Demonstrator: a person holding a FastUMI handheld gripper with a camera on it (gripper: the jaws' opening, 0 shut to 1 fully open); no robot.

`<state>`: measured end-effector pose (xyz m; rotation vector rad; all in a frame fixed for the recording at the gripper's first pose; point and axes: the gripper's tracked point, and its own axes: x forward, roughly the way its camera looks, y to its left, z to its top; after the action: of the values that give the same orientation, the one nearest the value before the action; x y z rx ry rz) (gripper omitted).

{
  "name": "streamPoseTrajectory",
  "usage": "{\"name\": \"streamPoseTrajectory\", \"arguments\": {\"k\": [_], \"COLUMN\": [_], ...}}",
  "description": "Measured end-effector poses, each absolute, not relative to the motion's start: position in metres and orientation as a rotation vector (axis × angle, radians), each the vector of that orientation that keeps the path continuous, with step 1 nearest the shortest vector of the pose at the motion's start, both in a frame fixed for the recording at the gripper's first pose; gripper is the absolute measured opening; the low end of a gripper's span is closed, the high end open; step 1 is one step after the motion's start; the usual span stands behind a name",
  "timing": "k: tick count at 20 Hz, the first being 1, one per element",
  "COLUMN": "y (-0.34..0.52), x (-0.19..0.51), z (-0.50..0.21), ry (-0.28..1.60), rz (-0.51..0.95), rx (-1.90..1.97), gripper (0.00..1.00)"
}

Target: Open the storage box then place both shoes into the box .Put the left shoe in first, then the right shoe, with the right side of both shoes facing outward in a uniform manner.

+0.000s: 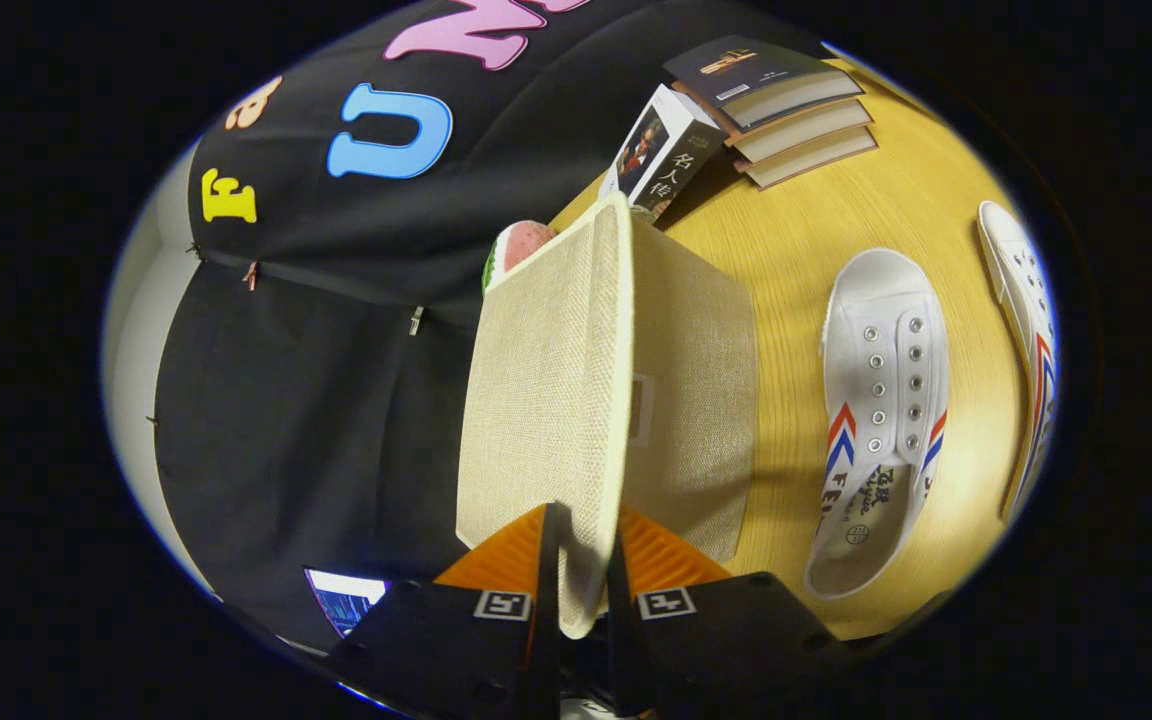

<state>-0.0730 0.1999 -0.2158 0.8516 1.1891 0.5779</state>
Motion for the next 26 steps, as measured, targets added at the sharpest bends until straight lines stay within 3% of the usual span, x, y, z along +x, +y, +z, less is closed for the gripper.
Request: {"name": "streamPoseTrajectory", "arguments": {"k": [3,5,15,26], "y": [0.199,0.199,0.217,0.305], "x": [-0.073,-0.076,-0.070,-0.066], "z": [-0.214,-0.211,-0.149,-0.082], "ry": [1.195,1.195,1.117,1.086], "rz": [0.566,0.571,0.646,0.769], "rx": [0.853,0.836,0.827,0.845], "gripper": [0.08,0.06,0.06,0.05]}}
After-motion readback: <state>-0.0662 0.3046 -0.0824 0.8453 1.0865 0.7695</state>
